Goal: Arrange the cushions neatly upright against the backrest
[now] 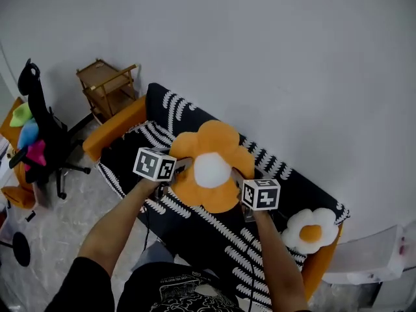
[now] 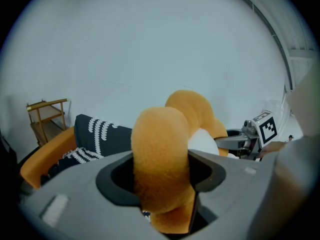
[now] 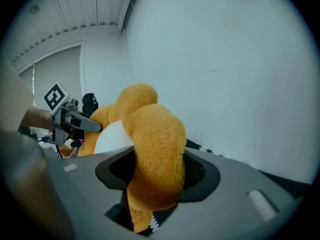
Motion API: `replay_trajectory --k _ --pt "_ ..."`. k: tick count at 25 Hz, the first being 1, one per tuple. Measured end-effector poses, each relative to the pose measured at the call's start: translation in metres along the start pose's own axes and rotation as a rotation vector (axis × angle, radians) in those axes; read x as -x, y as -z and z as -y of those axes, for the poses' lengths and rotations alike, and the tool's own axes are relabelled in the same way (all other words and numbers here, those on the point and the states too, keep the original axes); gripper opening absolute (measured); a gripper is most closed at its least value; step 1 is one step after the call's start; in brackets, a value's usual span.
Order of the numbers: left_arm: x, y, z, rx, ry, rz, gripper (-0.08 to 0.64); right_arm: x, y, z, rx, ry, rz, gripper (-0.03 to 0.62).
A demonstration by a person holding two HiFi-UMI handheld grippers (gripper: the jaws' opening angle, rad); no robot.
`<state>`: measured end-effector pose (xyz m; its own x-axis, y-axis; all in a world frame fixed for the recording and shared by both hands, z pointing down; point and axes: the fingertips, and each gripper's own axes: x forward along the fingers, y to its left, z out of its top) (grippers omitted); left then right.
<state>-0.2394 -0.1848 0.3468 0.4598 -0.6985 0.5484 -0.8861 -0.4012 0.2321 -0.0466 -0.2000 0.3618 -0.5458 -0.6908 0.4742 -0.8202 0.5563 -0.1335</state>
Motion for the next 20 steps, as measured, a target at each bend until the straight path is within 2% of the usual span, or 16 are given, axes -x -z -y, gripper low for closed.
replay_trajectory --k 5,10,20 --pt "0.028 -0.004 -0.05 0.015 -0.041 0.025 0.268 -0.033 -0.022 -0.044 0.041 -0.035 -0.002 0.262" --pt "0.054 -0.001 -0.118 0.016 -0.066 0.028 0.268 -0.077 -0.032 -0.099 0.055 -0.043 -0.024 0.262" --pt "0.116 0.015 -0.28 0.028 0.023 -0.009 0.268 -0.17 -0.055 -0.243 0.047 0.035 -0.076 0.262"
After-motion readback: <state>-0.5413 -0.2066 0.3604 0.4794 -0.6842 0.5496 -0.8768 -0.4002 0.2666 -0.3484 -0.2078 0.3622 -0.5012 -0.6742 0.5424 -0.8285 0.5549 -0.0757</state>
